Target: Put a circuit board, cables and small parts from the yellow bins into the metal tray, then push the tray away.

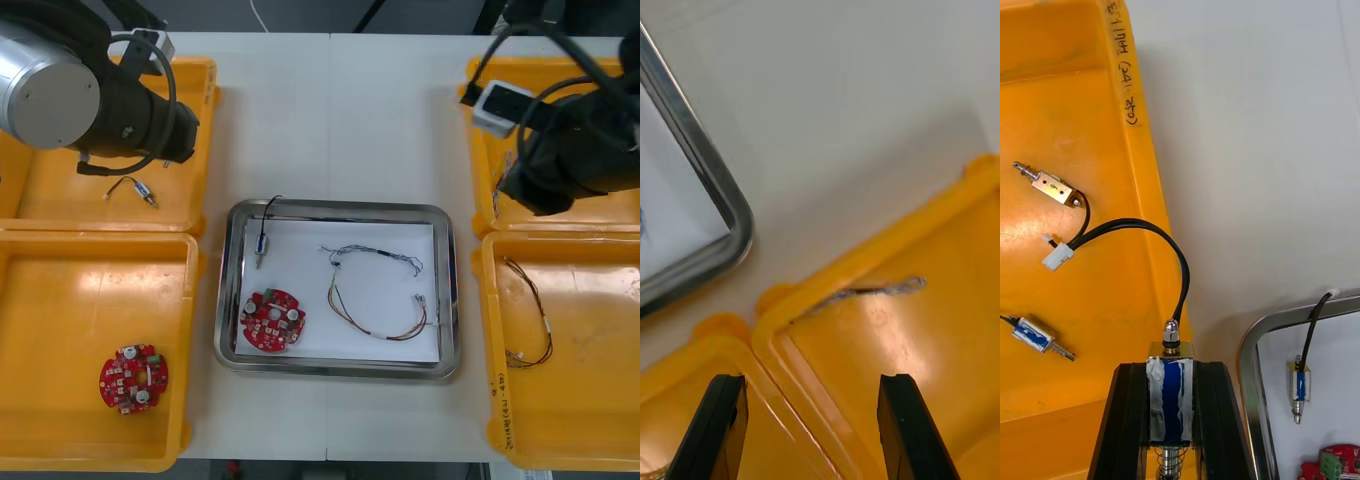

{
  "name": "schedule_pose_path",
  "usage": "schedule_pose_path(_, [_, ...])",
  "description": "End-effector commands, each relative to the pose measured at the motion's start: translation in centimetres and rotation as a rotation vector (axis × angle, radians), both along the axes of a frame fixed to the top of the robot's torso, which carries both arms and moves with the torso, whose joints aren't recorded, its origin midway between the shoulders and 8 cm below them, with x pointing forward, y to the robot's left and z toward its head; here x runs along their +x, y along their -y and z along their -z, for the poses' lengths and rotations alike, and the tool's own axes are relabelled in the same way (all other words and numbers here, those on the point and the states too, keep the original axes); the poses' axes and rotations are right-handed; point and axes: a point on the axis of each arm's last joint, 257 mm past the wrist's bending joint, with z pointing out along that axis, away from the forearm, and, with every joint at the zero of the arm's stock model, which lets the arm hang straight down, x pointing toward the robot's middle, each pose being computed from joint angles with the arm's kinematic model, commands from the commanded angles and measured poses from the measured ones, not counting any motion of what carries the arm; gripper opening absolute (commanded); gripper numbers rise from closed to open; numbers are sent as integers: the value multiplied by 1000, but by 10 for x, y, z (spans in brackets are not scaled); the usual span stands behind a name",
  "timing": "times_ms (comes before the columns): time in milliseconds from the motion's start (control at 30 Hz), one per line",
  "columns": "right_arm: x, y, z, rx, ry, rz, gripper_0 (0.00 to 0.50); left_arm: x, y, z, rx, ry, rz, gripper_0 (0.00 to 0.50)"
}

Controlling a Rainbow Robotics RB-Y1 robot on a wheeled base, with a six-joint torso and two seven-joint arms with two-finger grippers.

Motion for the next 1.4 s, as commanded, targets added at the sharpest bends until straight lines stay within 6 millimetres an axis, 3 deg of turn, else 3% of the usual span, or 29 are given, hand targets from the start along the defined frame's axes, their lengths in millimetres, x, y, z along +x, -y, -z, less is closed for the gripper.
schedule_pose_path(33, [-11,76,-21,60,46,185,500,-7,2,-3,-12,14,-38,1])
schedule_pose_path(167, [-23,127,-28,81,66,307,500,-8,13,-2,-25,19,-48,2])
schedule_pose_path(267, [-33,152,-29,104,71,381,500,-10,27,0,-46,13,-70,0])
schedule_pose_path(467, [-49,177,-15,217,52,541,500,-16,56,1,-79,0,-94,1])
schedule_pose_path(767, [-60,174,10,394,4,703,500,-28,98,21,-100,-12,-102,0])
schedule_pose_path(1000, [-71,171,34,518,-46,821,500,-43,139,49,-138,-34,-92,0])
schedule_pose_path(1400, [-93,168,67,592,-128,891,500,-59,173,86,-148,-59,-80,0])
